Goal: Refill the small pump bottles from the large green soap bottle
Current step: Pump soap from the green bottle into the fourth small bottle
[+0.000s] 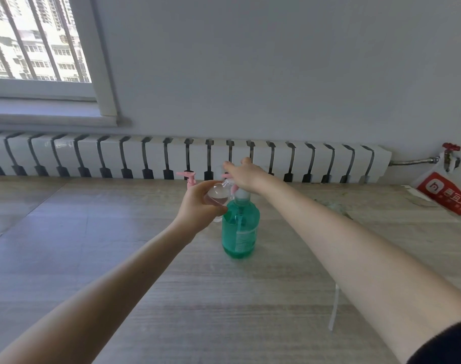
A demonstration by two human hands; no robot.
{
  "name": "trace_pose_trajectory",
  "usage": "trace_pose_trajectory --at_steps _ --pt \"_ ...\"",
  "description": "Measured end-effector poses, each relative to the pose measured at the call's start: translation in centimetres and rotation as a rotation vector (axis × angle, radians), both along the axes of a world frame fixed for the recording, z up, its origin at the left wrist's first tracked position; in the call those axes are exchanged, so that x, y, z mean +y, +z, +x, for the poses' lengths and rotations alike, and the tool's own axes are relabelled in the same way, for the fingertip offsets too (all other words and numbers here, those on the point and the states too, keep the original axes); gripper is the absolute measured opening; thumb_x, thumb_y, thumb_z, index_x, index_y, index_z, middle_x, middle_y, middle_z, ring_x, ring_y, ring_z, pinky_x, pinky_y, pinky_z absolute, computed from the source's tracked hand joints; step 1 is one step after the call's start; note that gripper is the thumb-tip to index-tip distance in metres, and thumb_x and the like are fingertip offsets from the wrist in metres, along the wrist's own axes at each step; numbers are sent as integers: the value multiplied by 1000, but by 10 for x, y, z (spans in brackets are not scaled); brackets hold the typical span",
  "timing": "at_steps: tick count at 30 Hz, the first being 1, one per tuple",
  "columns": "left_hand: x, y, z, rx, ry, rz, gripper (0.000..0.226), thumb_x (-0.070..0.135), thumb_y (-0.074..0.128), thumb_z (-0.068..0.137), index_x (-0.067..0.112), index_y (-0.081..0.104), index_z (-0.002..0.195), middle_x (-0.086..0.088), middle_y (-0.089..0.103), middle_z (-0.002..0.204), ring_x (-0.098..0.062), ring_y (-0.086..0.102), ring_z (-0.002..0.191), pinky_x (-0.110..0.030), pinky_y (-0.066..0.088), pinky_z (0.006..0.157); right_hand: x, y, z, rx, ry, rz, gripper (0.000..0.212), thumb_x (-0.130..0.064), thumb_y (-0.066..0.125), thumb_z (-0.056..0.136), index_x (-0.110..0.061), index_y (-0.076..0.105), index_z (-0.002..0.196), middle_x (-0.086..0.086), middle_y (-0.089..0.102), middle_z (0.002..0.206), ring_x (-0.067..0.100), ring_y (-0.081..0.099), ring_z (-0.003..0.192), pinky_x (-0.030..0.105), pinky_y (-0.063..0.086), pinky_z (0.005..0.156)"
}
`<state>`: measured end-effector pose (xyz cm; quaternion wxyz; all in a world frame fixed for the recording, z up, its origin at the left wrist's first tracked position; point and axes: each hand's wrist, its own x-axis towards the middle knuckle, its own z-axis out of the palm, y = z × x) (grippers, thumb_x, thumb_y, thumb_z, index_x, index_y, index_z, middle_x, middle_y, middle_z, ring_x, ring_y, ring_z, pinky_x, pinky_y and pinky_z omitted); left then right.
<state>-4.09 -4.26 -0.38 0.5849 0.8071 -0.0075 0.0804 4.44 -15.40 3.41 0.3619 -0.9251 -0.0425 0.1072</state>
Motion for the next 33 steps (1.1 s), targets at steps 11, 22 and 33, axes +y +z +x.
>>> trace_pose_trajectory --at_steps 11,22,33 --pt "-3 5 4 -10 2 -21 61 -10 70 74 13 53 129 7 63 93 -5 65 83 -32 51 90 -7 18 -6 -87 -13 -112 70 -53 26 98 -13 4 151 13 18 156 32 30 138 42 30 107" --pt "4 0 8 -105 17 134 57 -5 72 74 16 58 125 17 61 84 13 57 77 -47 40 106 -6 5 -3 -34 26 -31 74 -63 22 94 -20 4 151 15 33 150 32 23 142 47 21 112" --pt "10 -9 16 -224 28 305 55 3 73 76 19 57 126 5 61 115 3 50 82 -19 39 82 -2 -4 -3 -49 26 -20 78 -68 18 91 -20 6 151 7 24 156 30 30 139 48 20 113"
